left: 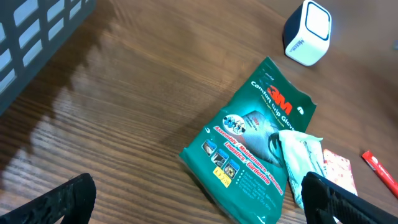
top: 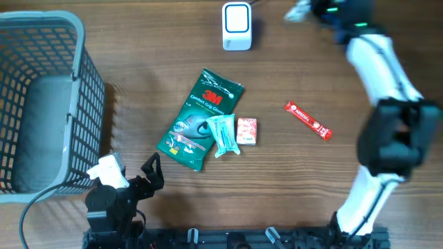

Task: Scan the item barcode
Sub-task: 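Carry the green box to the far right and release it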

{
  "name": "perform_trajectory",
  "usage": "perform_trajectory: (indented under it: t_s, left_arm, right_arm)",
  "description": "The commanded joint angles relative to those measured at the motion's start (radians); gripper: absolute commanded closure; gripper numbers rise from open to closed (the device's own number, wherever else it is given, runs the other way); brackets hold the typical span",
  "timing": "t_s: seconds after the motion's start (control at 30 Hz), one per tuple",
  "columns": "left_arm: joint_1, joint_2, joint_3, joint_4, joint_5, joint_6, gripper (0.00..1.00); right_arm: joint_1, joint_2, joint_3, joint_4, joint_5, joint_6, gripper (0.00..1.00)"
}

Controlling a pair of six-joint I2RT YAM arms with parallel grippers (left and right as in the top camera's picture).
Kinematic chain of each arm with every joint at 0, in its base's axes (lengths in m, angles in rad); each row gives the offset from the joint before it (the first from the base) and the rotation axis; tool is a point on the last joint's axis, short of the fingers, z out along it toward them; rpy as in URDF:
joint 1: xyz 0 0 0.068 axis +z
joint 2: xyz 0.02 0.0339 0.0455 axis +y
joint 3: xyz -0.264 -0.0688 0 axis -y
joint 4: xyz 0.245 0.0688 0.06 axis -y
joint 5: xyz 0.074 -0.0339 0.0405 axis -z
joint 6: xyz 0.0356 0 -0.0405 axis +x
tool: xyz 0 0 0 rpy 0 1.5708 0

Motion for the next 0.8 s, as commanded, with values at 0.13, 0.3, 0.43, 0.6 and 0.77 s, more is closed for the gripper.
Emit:
perform_trajectory:
  t_s: [0.13,0.3,0.43,0.6,0.77]
  left_arm:
    - [-0.005,-0.006,-0.003,0.003,0.008,-0.009,0.00]
    - [-0.005,-0.006,-0.003,0.003,0.008,-0.009,0.00]
    - [-0.005,-0.006,-0.003,0.003,0.008,-0.009,0.00]
    - [-0.005,-0.006,-0.003,0.003,0.008,-0.009,0.00]
    - [-0.005,-0.006,-0.003,0.003,0.008,-0.009,0.00]
  right_arm:
    - [-0.462,0.062,-0.015,-0.303,0.385,-0.319,0.96]
    - [-0.595,0.123,-0.011,-0.322,0.385,-0.326,0.67]
    - [-0.589,-0.026,0.055,-0.374,0.294,-0.374,0.00]
    - [-0.473,-0.263,0.056,-0.566,-0.389,-0.389,0.00]
    - [-0.167,-0.276,0.007,-0.879,-0.450,-0.884,0.08]
